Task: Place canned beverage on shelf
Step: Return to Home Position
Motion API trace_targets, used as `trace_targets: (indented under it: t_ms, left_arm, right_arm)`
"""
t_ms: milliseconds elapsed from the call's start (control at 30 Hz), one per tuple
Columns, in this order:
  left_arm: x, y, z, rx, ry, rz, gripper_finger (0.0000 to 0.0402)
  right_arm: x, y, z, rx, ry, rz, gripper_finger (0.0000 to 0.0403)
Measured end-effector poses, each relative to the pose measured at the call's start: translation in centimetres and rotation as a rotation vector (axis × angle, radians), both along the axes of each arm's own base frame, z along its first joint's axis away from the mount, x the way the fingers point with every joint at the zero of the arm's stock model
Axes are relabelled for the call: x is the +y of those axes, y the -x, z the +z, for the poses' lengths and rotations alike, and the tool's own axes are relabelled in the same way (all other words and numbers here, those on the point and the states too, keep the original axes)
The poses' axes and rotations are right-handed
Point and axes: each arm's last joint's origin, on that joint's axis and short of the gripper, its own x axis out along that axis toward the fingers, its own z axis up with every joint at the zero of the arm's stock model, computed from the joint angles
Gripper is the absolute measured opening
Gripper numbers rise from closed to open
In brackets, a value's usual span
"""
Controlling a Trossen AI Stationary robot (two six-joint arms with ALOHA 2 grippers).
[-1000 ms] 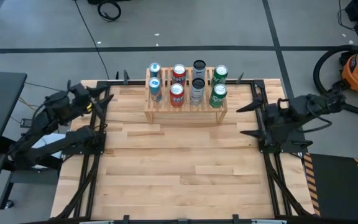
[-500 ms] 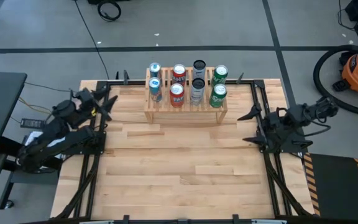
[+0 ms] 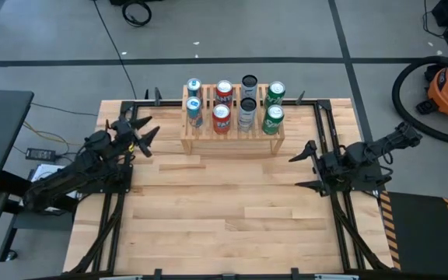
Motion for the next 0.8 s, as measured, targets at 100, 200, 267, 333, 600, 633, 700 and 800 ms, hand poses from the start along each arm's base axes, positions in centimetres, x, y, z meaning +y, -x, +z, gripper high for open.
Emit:
trace_targets:
  t_ms: [100,200,267,333,600,633,700,800]
  left_arm:
    - [-0.2,-0.2,-0.2,0.014,-0.018,-0.031,0.0249]
    - [-0.5,-0.5,-0.5,0.022,-0.025,-0.063,0.0249]
    - [-0.6,-0.6,-0.9,0.029,-0.022,-0.082,0.0249]
    - [-0.7,-0.8,-1.1,0.033,-0.024,-0.099,0.0249]
    - [-1.5,-1.4,-2.3,0.083,-0.033,-0.199,0.0249]
    - [-1.6,-1.5,-2.7,0.096,-0.033,-0.214,0.0249]
    - [-1.7,-1.6,-3.4,0.118,-0.034,-0.232,0.0249]
    - [-1.8,-1.8,-4.3,0.132,-0.024,-0.246,0.0249]
  right_arm:
    - [0.1,-0.2,-0.7,0.009,0.005,0.0,0.039]
    - [0.2,-0.4,-1.6,0.005,0.011,0.0,0.039]
    - [0.2,-0.4,-1.9,-0.006,0.007,0.0,0.039]
    - [0.2,-0.5,-2.2,-0.013,0.005,0.0,0.039]
    - [0.3,-0.7,-3.5,0.0,0.01,0.0,0.039]
    - [0.3,-0.7,-3.6,0.001,0.01,0.0,0.039]
    - [0.3,-0.7,-3.7,-0.002,0.009,0.0,0.039]
    - [0.3,-0.7,-4.0,-0.004,0.008,0.0,0.039]
